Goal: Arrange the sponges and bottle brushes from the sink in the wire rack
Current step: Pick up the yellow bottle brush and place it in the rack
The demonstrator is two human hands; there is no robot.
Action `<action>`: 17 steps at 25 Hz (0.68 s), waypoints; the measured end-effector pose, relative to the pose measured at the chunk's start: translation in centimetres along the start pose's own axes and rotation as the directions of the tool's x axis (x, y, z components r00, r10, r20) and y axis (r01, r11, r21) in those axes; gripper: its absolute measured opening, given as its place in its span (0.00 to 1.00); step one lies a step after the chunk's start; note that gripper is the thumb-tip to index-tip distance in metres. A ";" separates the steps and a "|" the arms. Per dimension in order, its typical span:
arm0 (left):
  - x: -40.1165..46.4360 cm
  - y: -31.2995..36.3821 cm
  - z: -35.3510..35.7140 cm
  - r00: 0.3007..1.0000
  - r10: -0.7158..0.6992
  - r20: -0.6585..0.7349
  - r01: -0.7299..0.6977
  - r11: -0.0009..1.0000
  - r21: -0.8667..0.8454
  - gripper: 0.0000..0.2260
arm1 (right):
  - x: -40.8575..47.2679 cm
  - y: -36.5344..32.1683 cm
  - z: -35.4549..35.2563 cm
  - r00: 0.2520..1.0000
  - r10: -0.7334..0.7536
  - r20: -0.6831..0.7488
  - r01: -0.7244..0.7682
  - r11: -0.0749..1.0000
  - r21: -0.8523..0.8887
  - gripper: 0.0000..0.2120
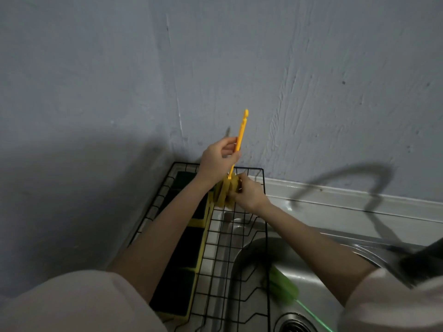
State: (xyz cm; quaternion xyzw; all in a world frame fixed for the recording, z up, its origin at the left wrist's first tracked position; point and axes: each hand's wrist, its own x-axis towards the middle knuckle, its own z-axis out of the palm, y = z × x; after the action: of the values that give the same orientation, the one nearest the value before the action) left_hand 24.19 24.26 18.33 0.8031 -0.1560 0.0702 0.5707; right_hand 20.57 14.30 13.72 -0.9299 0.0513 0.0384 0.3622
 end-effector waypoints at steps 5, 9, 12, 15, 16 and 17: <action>-0.4 -3.2 2.5 0.999 -0.043 -0.029 0.047 0.989 0.138 0.13 | 1.2 0.5 0.4 1.000 -0.015 -0.027 0.012 0.994 -0.113 0.20; -0.6 -4.7 3.1 0.990 -0.136 -0.026 0.139 0.969 0.203 0.11 | 1.0 0.8 0.5 0.994 -0.047 -0.095 0.032 0.988 -0.152 0.21; -1.1 -4.8 3.4 0.990 -0.139 0.014 0.129 0.949 0.287 0.11 | 1.1 1.0 -0.3 0.985 0.020 -0.170 -0.019 1.000 0.011 0.18; -1.6 -4.7 3.8 0.986 -0.107 0.130 0.052 0.927 0.370 0.11 | 1.2 1.4 -1.5 0.963 0.128 -0.238 -0.088 0.981 0.171 0.15; -1.7 -4.7 3.9 0.981 -0.101 0.168 0.026 0.917 0.399 0.12 | 1.2 1.5 -1.7 0.957 0.150 -0.250 -0.097 0.972 0.213 0.14; -1.8 -4.6 3.9 0.975 -0.097 0.201 0.004 0.907 0.421 0.12 | 1.1 1.6 -1.9 0.952 0.174 -0.251 -0.107 0.960 0.259 0.14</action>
State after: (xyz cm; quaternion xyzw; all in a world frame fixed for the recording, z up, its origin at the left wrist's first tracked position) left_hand 23.73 22.27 12.33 0.9131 -0.1778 -0.0010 0.3669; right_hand 21.54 11.76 13.91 -0.8691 0.1714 -0.0700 0.4587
